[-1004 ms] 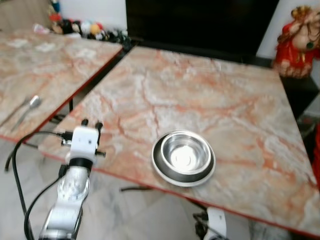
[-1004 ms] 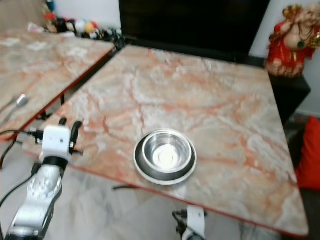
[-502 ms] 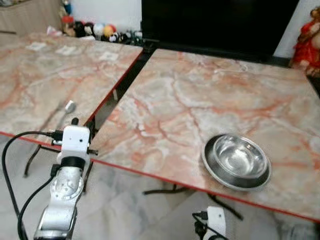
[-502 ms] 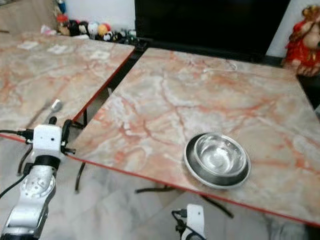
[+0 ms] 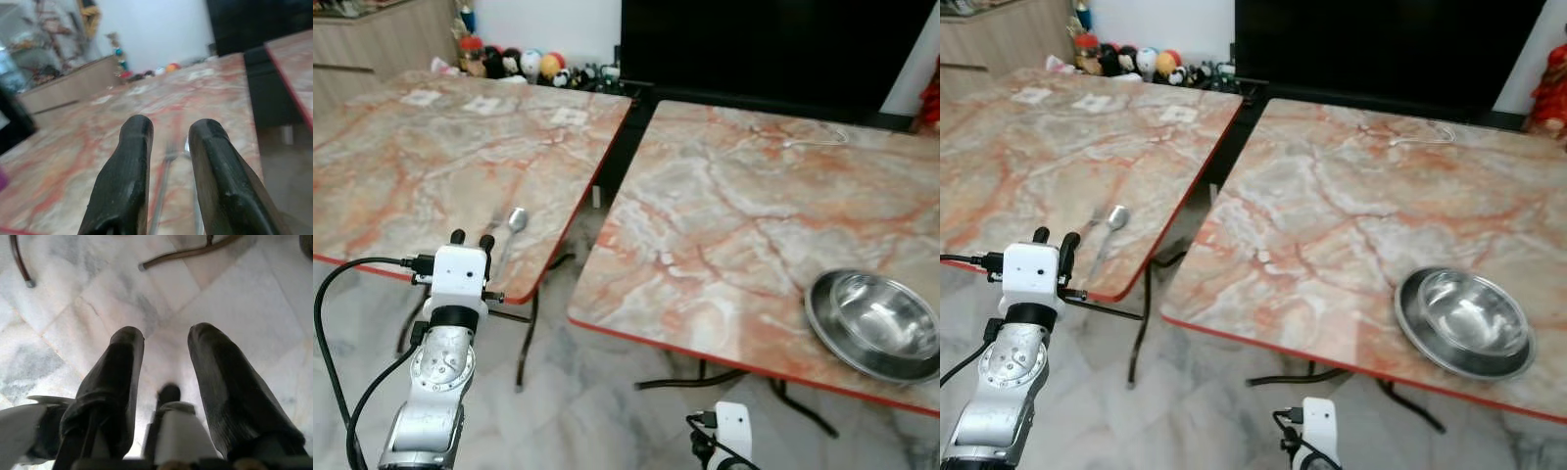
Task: Setting the table
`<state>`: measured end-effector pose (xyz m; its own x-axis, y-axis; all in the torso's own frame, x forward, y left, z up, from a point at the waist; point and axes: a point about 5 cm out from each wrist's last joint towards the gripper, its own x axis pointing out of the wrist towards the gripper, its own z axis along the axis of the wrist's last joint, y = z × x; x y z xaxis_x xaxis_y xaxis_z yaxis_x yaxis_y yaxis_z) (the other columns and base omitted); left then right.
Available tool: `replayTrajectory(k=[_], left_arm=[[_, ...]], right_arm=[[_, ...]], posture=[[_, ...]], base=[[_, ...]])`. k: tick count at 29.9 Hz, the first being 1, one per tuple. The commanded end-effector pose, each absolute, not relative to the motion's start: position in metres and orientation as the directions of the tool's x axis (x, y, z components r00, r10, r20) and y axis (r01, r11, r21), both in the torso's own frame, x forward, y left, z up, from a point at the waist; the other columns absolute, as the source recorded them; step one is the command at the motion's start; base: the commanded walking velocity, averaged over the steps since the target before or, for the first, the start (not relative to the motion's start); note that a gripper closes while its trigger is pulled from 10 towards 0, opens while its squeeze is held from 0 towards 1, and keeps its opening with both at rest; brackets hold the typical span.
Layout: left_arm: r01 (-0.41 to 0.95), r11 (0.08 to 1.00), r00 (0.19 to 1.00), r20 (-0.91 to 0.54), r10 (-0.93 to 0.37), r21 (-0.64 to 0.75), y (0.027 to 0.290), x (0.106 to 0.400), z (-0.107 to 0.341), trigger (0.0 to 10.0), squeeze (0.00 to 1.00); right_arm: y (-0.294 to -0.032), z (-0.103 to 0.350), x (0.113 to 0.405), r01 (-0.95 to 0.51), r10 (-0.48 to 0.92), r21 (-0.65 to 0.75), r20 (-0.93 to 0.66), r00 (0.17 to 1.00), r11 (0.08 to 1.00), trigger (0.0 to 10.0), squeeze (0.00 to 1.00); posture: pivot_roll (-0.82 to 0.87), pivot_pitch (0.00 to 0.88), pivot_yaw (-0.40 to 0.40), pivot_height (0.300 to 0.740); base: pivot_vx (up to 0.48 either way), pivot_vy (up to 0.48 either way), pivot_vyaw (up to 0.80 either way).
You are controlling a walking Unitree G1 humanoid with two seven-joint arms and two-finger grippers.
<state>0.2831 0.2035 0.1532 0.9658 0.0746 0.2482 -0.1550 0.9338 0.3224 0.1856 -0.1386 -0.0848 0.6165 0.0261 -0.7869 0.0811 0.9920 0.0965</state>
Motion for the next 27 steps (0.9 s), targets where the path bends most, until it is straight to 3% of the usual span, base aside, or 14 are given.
replayTrajectory(k=[1,22,27], left_arm=[[-0.160,0.924,0.962,0.262,0.069,0.346,0.2045,0.2827,0.1569,10.0,0.00],[-0.161,0.916,0.961,0.270,0.060,0.368,0.2064,0.2810,0.1578,10.0,0.00],[-0.148,0.917,0.962,0.269,0.047,0.371,0.2046,0.2803,0.1570,10.0,0.00]], right_arm=[[-0.1371,-0.0858,0.1841,0.087,0.026,0.100,-0.793,0.609,0.991,10.0,0.00],[-0.1367,-0.0853,0.1849,0.094,0.019,0.096,-0.791,0.611,0.991,10.0,0.00],[-0.1367,-0.0853,0.1849,0.098,0.017,0.097,-0.790,0.613,0.990,10.0,0.00]], posture=[[0.13,0.000,-0.042,0.740],[0.14,0.000,-0.042,0.740],[0.14,0.000,-0.041,0.740]], base=[[0.000,0.480,0.00],[0.000,0.480,0.00],[0.000,0.196,0.00]])
